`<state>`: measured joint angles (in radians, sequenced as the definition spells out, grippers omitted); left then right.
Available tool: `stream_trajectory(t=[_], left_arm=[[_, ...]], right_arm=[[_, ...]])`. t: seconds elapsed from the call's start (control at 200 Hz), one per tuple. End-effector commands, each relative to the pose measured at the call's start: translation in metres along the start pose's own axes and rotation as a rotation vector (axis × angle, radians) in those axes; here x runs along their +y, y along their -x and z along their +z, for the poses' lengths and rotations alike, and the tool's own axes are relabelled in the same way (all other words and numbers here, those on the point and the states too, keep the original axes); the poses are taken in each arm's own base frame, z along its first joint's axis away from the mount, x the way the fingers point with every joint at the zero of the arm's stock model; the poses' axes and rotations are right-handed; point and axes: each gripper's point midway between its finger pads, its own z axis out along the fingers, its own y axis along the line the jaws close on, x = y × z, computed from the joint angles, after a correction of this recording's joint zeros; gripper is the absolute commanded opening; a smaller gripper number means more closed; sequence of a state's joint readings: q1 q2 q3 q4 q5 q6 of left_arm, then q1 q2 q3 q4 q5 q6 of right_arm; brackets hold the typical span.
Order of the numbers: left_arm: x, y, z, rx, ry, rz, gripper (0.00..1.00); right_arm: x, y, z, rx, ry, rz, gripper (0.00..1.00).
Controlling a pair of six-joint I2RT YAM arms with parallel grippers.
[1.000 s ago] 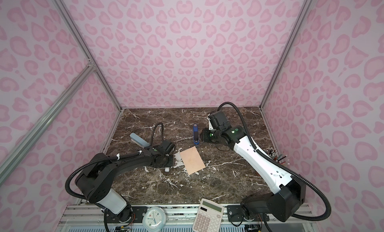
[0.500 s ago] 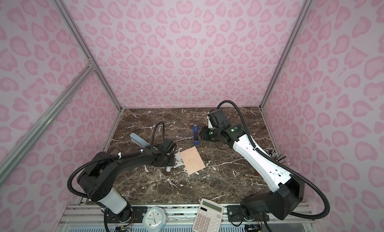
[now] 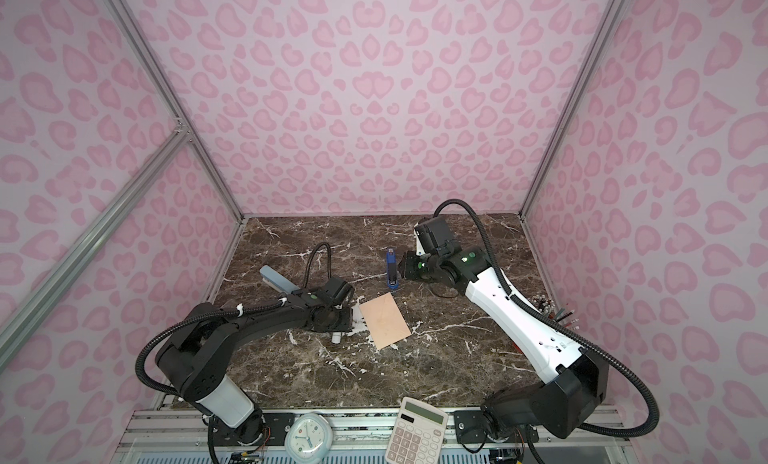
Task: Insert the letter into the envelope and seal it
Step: 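Lower the capped glue stick to the table with the left gripper and release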
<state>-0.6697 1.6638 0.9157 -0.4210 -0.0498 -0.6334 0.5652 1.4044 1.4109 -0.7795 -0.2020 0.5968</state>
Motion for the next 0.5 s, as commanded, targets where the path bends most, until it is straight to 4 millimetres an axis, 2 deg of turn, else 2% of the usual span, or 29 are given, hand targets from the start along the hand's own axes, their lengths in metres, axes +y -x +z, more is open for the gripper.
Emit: stream_trajectory(t=[0.0, 0.105, 0.305, 0.495], left_arm=[[0.008, -0.011, -0.003, 0.053, 0.034, 0.013, 0.63], [0.004, -0.003, -0.010, 0.030, 0.025, 0.025, 0.71], [-0.002, 0.011, -0.026, -0.021, 0.008, 0.041, 0.77], [-0.009, 0.036, -0.060, -0.135, -0.023, 0.055, 0.80]], right_arm=[[-0.001, 0.002, 0.000, -0.006, -0.011, -0.009, 0.40], [-0.001, 0.003, -0.001, -0.012, -0.012, -0.009, 0.40], [-0.001, 0.008, -0.002, -0.024, -0.022, -0.025, 0.40], [-0.004, 0.017, -0.004, -0.043, -0.033, -0.030, 0.40]])
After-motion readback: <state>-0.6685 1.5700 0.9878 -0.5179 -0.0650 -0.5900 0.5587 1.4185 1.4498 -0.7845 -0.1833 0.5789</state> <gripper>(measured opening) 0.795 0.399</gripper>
